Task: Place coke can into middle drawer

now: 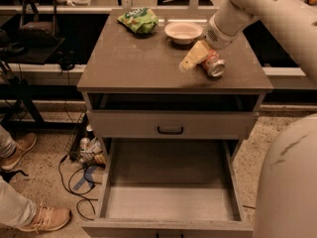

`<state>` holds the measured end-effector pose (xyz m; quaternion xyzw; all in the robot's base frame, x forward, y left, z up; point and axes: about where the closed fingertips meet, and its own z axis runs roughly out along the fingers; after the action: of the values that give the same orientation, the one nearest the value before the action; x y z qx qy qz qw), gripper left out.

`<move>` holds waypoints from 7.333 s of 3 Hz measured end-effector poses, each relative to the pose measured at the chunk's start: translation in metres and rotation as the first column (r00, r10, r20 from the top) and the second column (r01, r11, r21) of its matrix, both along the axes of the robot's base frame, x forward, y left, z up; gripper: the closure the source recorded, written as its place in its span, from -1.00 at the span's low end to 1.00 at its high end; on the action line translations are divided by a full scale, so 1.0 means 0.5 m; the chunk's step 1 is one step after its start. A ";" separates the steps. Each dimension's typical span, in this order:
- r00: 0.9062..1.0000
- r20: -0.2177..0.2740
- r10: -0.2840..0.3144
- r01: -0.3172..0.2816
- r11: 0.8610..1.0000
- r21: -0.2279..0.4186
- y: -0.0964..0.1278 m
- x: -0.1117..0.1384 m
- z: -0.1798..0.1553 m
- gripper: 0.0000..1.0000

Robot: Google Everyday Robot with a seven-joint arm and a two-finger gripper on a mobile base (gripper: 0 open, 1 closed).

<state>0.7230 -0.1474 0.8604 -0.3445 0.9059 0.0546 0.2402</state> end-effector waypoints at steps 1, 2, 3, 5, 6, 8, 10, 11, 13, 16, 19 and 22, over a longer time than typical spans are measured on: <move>0.999 -0.032 -0.018 0.018 1.000 -0.009 0.002 0.011 -0.039 -0.52; 0.999 -0.025 -0.024 0.024 1.000 -0.016 -0.017 -0.001 -0.049 0.10; 0.999 0.039 0.001 0.000 1.000 -0.016 -0.025 -0.049 -0.005 0.56; 0.996 0.067 0.054 -0.052 0.998 -0.027 -0.009 -0.309 0.076 1.00; 0.996 0.067 0.054 -0.052 0.998 -0.027 -0.009 -0.309 0.076 1.00; 0.983 -0.163 0.083 -0.077 0.996 0.042 0.044 -0.365 -0.141 1.00; 0.954 -0.277 0.115 -0.094 0.992 0.087 0.107 -0.409 -0.279 1.00; 0.945 -0.316 0.086 -0.059 0.994 0.093 0.128 -0.404 -0.322 1.00; 0.921 -0.382 0.077 0.022 0.968 0.249 0.269 -0.342 -0.525 1.00; 0.860 -0.508 0.051 0.196 0.886 0.421 0.345 -0.374 -0.762 0.76; 0.810 -0.587 0.013 0.304 0.846 0.439 0.319 -0.405 -0.889 -0.51; 0.832 -0.527 -0.172 0.362 0.888 0.282 0.117 -0.374 -0.857 -1.00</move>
Offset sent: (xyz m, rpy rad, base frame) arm -0.0036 -0.0153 -0.0265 -0.0165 0.0318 -0.0431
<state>0.5358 -0.0888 0.4318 -0.1352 0.9494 0.2749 0.0698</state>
